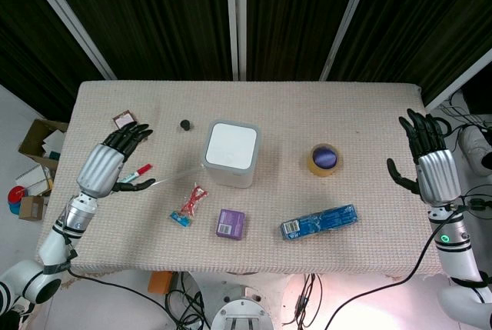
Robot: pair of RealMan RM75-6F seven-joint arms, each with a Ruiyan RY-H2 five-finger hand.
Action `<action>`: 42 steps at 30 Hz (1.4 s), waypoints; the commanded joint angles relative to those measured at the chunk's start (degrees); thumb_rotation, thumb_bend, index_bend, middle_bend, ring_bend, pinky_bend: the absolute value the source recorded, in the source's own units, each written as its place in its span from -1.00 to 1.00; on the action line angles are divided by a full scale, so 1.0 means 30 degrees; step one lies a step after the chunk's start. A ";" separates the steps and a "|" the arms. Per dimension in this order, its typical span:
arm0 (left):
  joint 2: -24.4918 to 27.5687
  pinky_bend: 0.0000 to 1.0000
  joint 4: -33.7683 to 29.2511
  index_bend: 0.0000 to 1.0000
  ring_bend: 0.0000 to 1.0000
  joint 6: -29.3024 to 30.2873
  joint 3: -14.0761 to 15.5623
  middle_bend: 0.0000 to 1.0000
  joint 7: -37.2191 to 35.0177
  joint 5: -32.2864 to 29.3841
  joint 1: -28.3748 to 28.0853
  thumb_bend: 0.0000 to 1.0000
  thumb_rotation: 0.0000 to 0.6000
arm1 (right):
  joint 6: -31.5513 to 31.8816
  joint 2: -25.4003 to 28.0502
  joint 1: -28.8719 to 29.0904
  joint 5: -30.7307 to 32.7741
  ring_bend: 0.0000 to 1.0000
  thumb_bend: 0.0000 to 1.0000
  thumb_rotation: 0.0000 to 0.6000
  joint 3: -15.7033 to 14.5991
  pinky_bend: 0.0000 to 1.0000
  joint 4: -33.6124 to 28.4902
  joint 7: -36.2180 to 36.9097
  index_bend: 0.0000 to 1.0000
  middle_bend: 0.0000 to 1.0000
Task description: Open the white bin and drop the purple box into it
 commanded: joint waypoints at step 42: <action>-0.3165 -0.58 -0.1306 -0.76 -0.88 -0.4810 0.0117 -0.65 0.6220 -0.0857 -0.4242 -0.71 0.42 | 0.1522 -0.0173 -0.2435 0.2153 -1.00 -0.29 1.00 -0.0200 -1.00 0.3409 0.4024 -1.00 -1.00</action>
